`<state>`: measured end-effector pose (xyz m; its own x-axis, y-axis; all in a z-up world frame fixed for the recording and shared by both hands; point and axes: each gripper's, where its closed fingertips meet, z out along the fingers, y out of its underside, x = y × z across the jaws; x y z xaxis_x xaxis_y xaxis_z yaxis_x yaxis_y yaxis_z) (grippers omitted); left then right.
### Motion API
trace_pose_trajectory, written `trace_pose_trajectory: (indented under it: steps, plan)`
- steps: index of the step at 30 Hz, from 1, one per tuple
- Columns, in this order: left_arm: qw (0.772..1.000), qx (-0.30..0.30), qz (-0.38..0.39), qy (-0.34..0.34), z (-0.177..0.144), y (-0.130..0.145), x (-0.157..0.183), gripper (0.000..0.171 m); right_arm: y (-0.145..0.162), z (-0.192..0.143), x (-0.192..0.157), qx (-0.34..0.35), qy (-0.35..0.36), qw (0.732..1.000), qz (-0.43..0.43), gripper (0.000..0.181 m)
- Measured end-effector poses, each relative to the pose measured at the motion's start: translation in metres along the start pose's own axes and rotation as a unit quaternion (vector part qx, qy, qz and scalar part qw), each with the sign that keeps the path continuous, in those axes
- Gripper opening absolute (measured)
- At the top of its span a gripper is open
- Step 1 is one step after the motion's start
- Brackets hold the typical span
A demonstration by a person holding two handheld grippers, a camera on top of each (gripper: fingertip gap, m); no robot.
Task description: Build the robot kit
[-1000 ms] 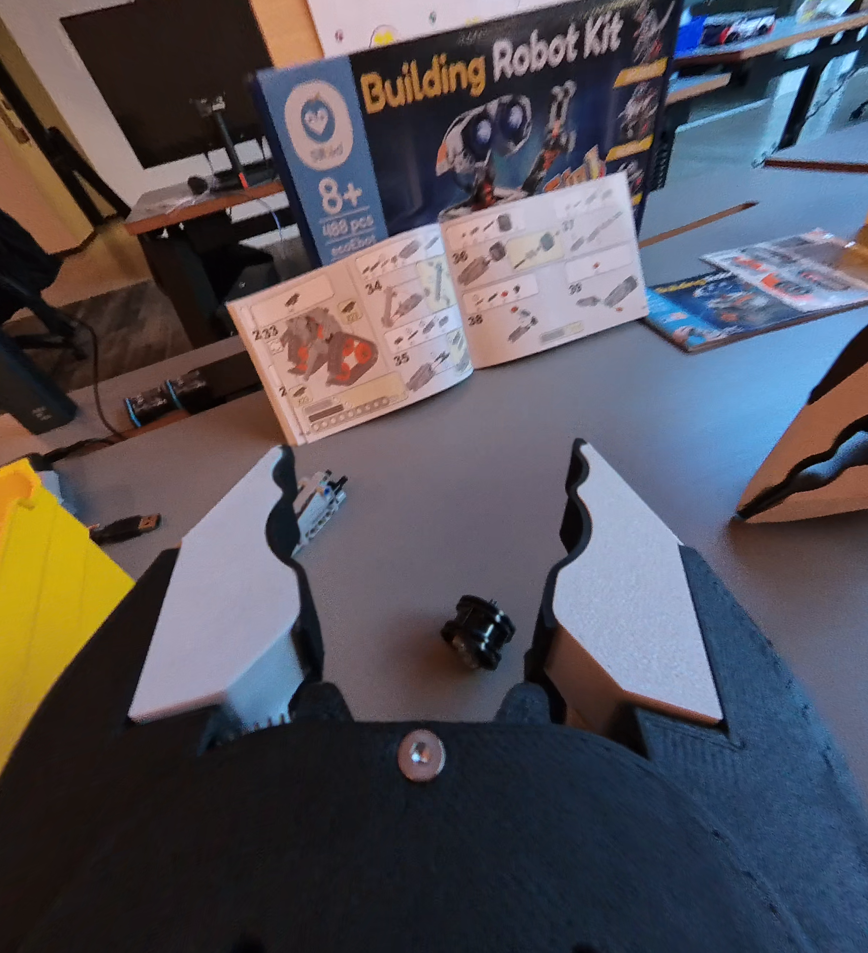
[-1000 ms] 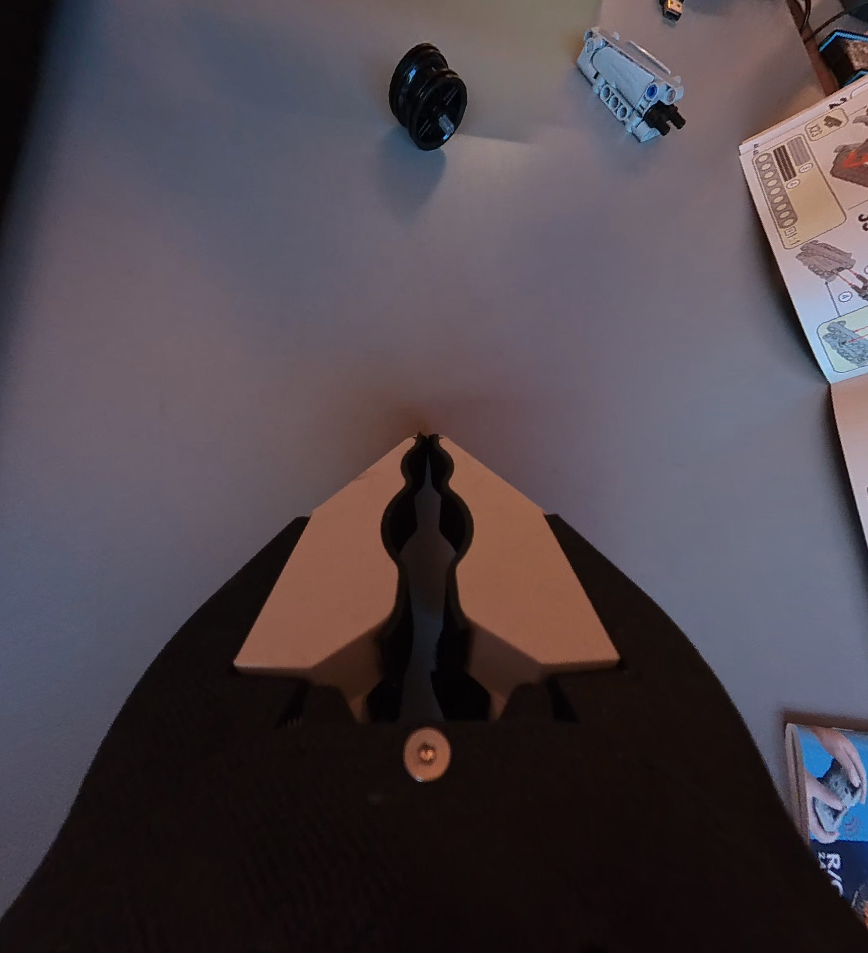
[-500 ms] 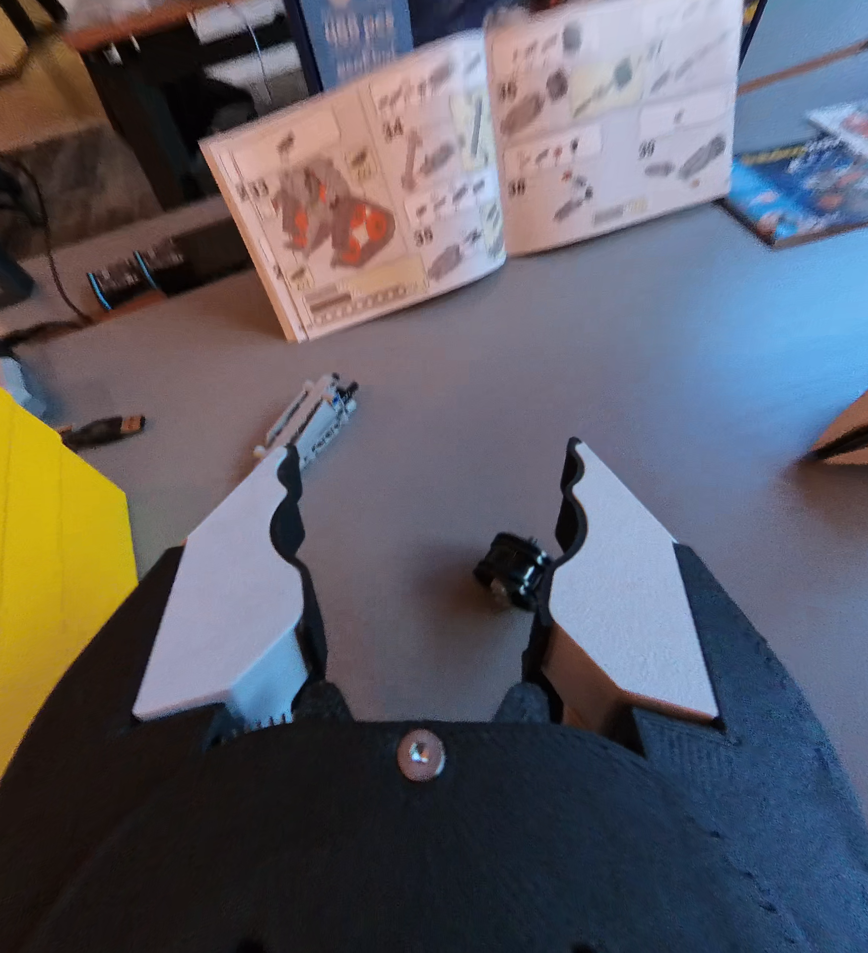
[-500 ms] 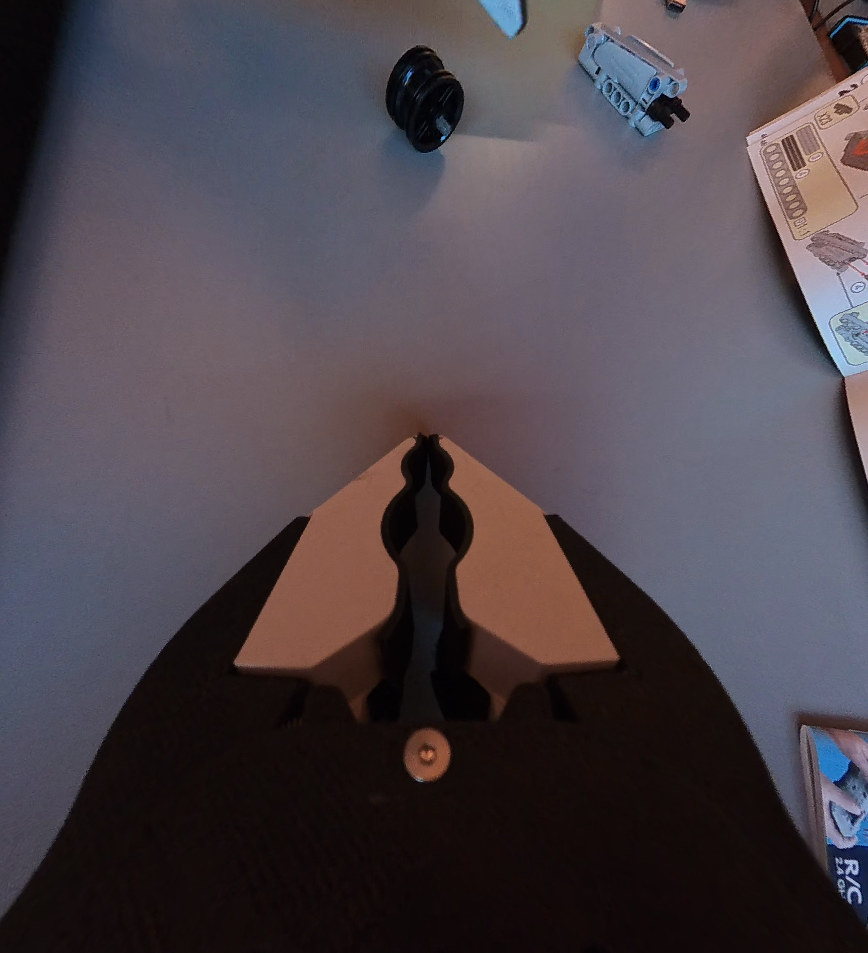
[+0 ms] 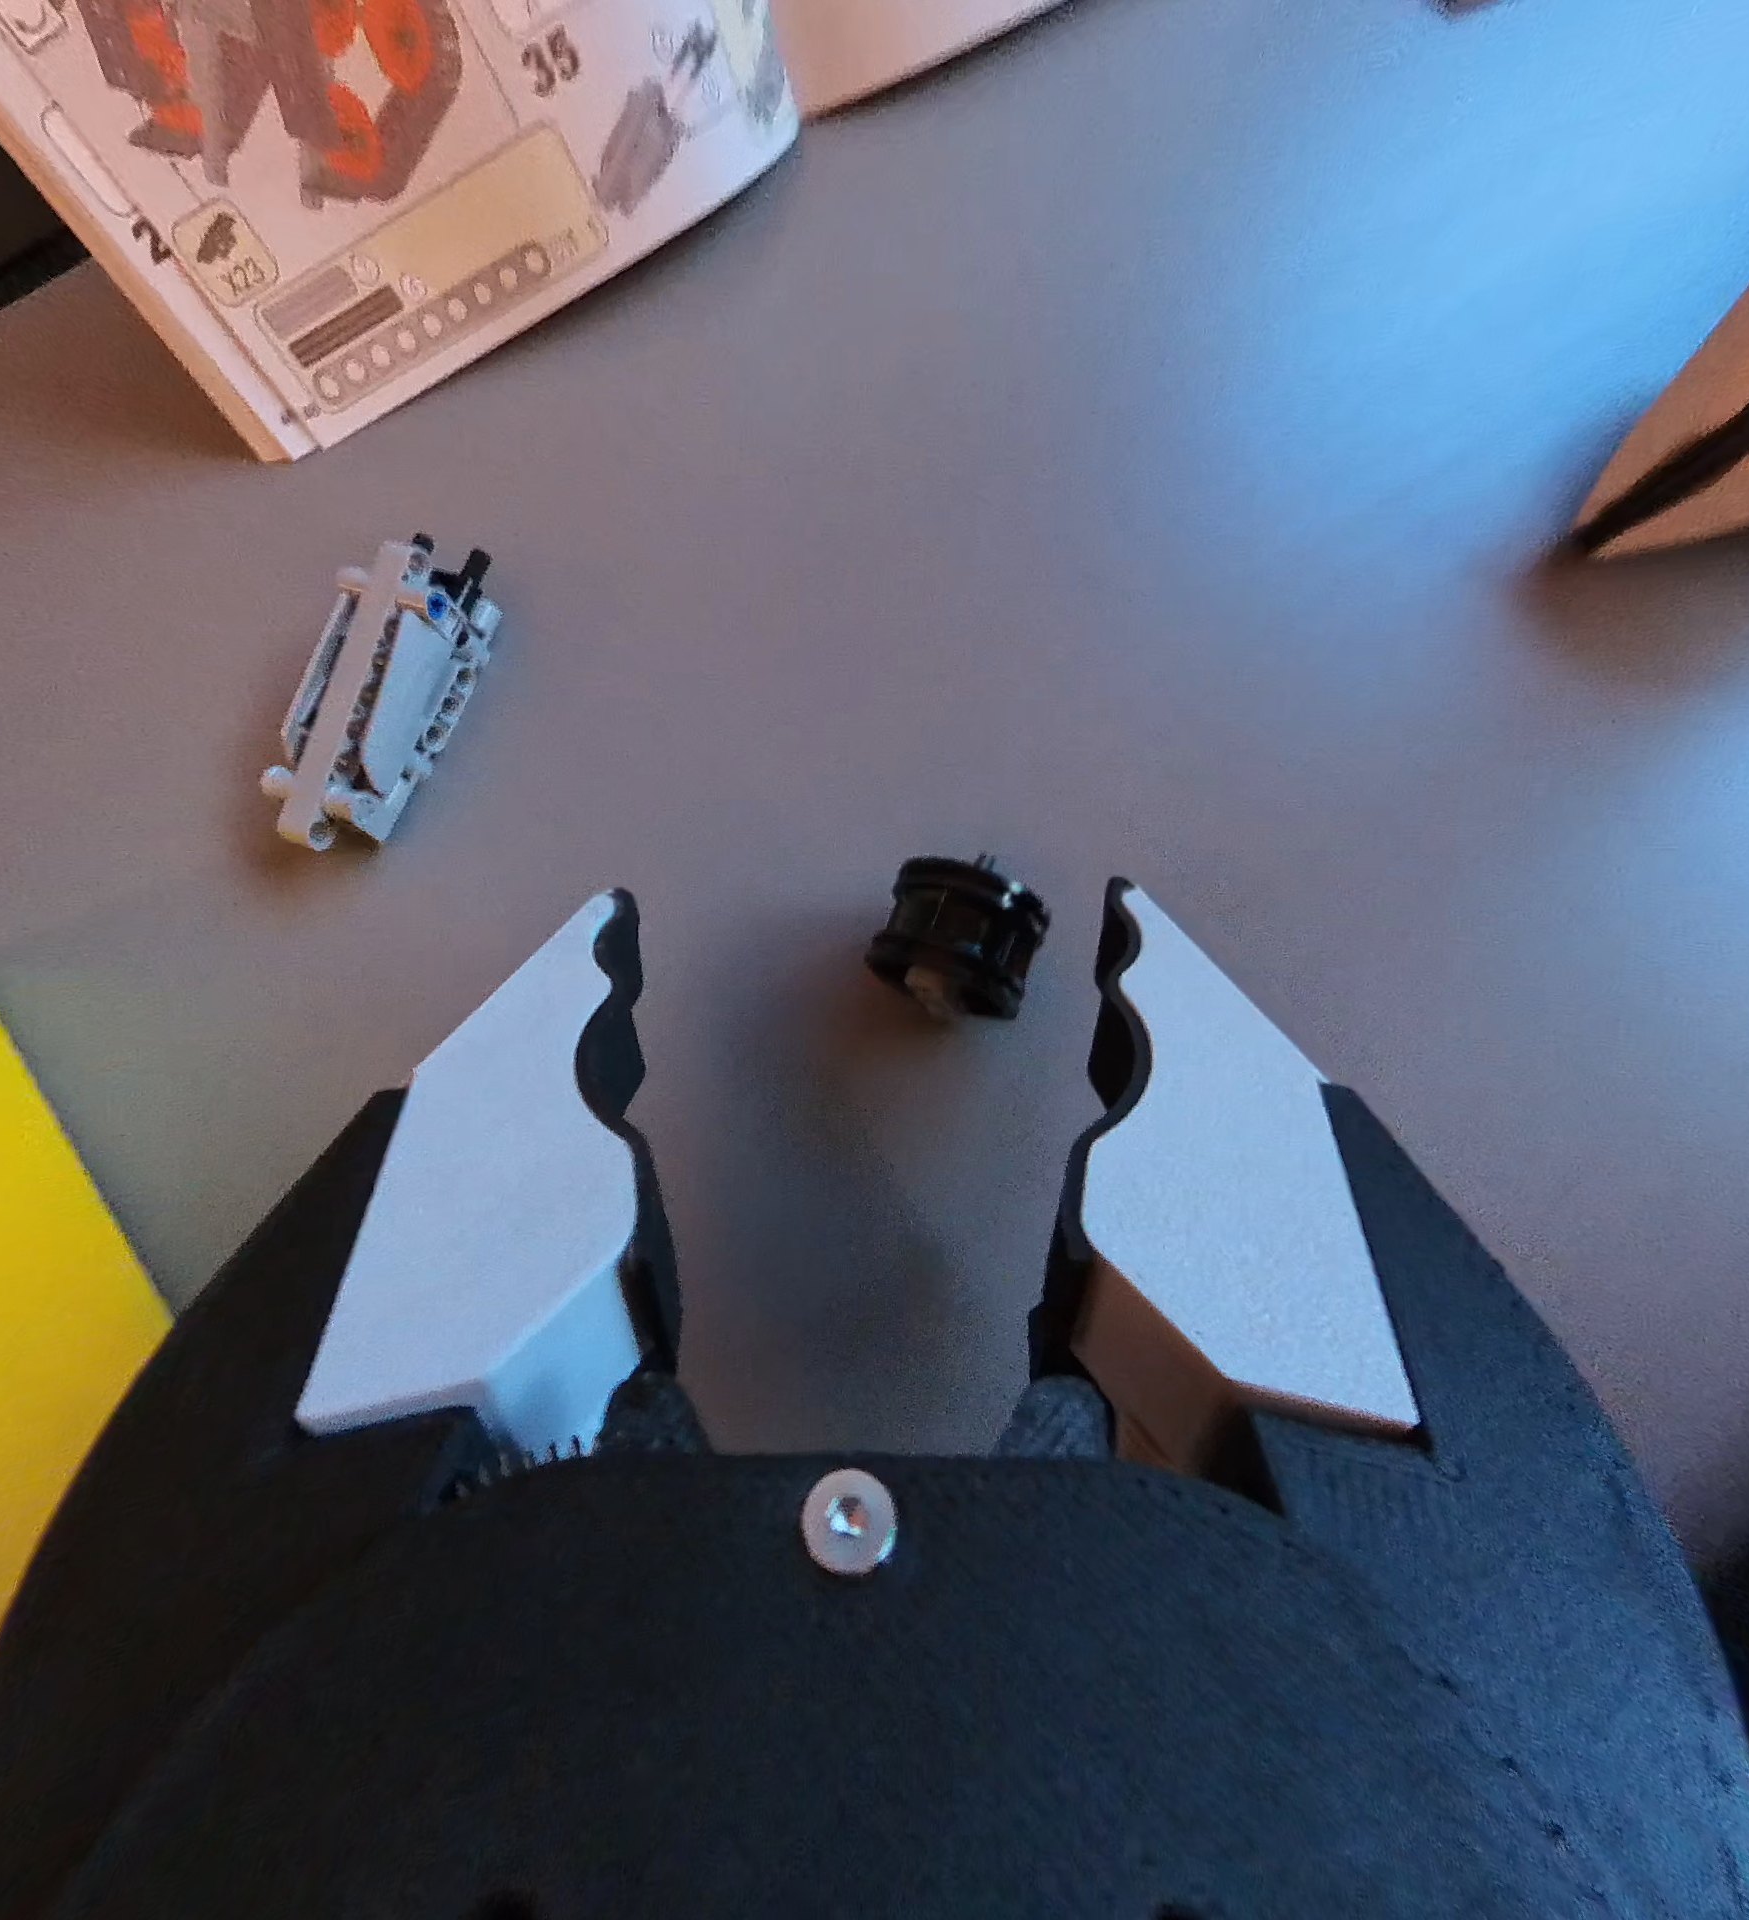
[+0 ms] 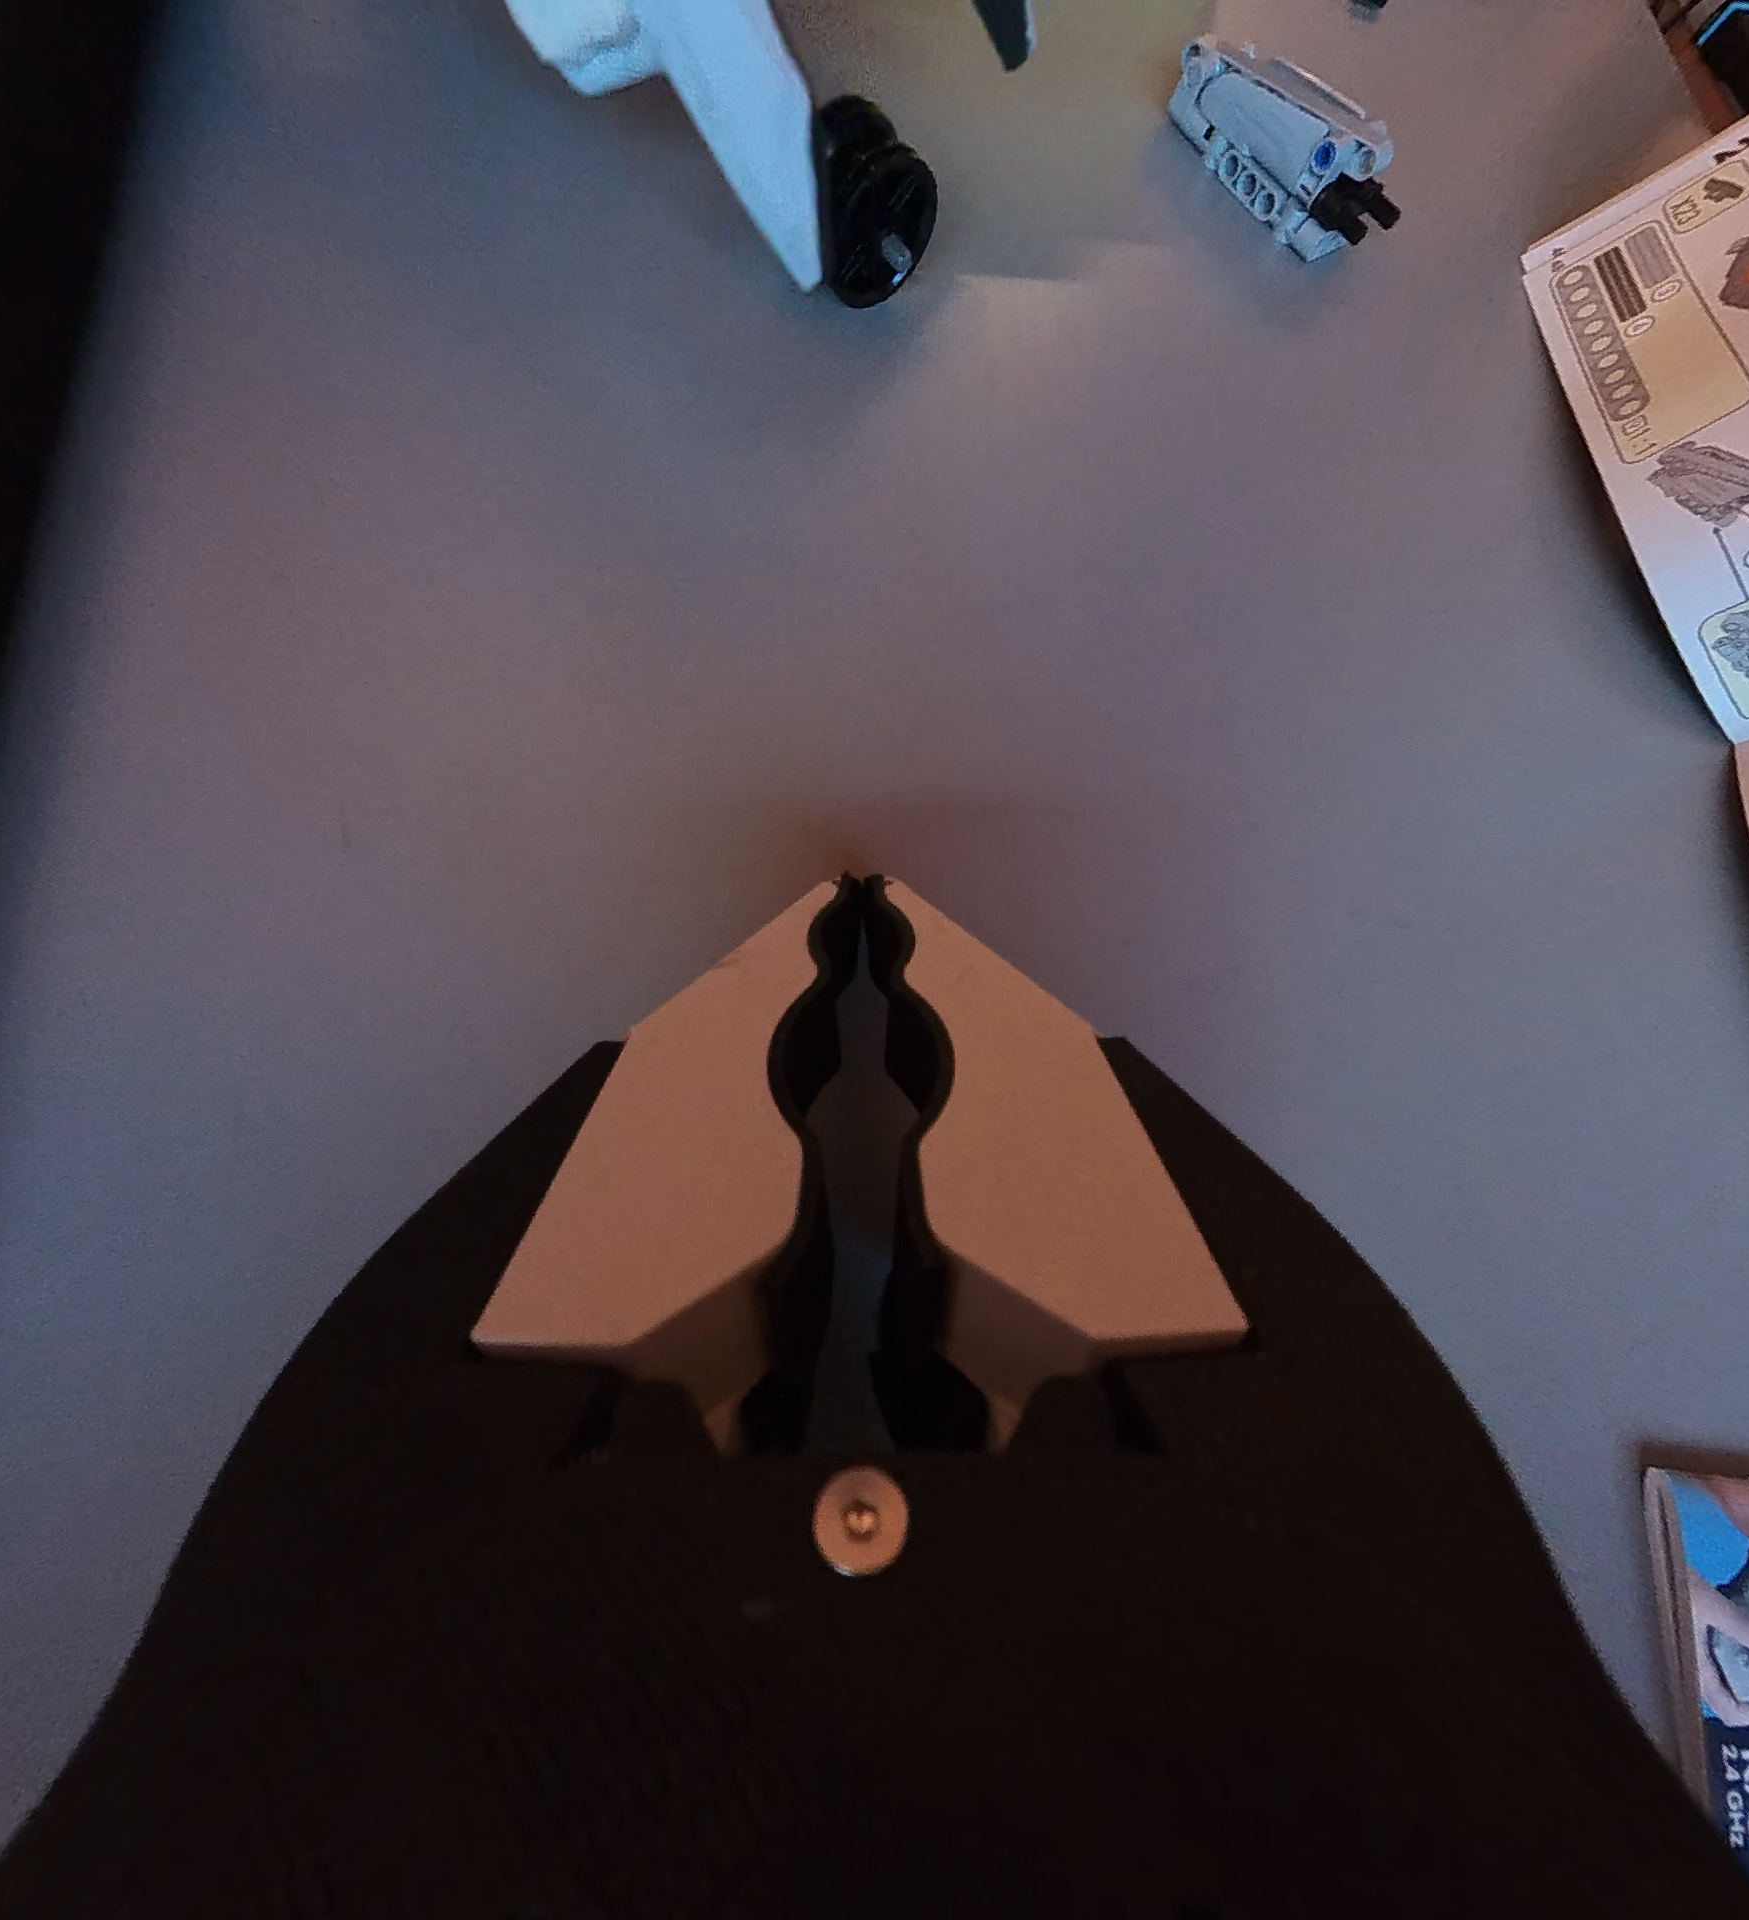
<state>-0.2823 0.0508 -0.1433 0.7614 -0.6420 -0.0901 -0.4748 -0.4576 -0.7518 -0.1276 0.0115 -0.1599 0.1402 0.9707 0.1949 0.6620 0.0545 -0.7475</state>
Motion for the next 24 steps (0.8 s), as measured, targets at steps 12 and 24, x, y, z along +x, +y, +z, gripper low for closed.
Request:
trace_pose_trajectory:
  steps: [12,24]
  plan:
    - [0.999,-0.026,0.039,-0.004,0.002,0.017,0.009,0.060,0.000,0.000,0.000,0.000,-0.002,1.000,0.004,0.001]
    - [0.998,-0.023,0.054,0.004,0.003,0.016,0.017,0.034,0.001,0.000,-0.001,0.000,-0.004,1.000,0.007,0.001]
